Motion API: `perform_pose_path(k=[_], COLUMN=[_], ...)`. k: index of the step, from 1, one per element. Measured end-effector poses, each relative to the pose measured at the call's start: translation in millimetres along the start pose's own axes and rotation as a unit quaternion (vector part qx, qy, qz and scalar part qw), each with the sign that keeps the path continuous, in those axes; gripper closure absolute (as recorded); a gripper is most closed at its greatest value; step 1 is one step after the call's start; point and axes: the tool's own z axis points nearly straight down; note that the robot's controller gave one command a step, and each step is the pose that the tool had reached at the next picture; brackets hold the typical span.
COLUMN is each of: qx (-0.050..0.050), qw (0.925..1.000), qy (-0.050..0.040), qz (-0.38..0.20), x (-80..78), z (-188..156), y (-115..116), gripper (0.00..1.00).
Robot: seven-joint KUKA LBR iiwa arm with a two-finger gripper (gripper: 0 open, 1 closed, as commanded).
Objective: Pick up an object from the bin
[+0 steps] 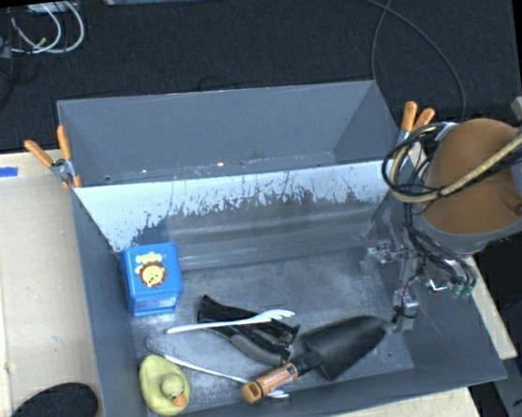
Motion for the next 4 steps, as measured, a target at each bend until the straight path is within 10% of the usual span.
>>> perform_pose_path(k=[2,3,4], qx=[0.000,-0.001,-0.001], qw=[0.9976,0.9998,0.9992], qy=[0.0006,-0.0007,0.0010], qz=[-0.069,-0.019,-0.040], x=[-29.9,16.4,28.6], z=[56,68,71], y=[26,33,77], gripper=[0.00,0.00,1.00])
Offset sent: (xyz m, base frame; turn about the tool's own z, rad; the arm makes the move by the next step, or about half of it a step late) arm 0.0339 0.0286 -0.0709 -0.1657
